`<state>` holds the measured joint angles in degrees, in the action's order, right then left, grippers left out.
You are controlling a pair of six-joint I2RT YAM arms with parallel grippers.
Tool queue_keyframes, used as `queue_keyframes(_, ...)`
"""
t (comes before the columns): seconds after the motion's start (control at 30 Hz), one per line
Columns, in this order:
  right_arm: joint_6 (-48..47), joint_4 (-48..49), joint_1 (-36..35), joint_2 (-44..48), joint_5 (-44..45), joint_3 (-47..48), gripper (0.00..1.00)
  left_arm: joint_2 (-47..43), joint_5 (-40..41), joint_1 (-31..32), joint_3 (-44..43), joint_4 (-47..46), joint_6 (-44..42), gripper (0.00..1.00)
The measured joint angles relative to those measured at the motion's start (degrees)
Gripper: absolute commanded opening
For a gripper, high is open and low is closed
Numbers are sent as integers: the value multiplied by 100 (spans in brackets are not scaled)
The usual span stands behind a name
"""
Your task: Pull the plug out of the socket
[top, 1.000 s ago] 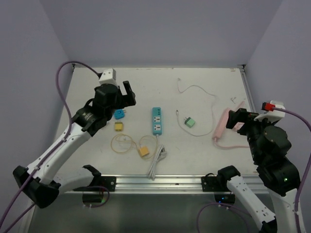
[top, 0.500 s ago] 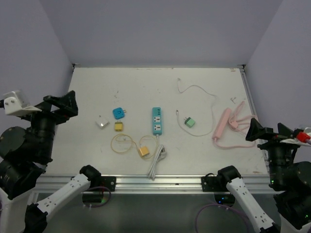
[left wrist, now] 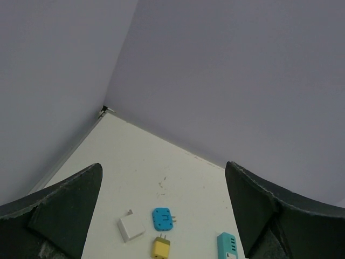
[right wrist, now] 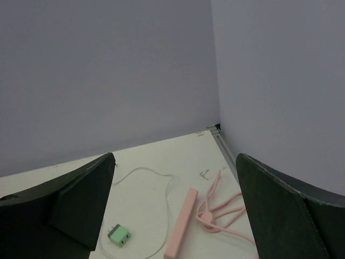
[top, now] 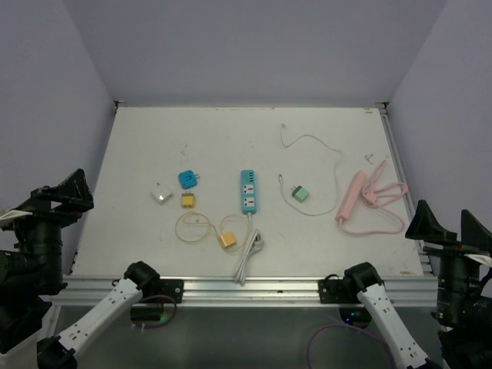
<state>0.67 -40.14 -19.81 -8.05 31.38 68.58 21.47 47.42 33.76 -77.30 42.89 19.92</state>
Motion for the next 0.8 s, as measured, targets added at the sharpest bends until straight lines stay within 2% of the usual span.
queue_keyframes(0.8, -133, 293, 0, 59, -94, -444, 99, -179, 466, 2, 461, -70, 203, 100)
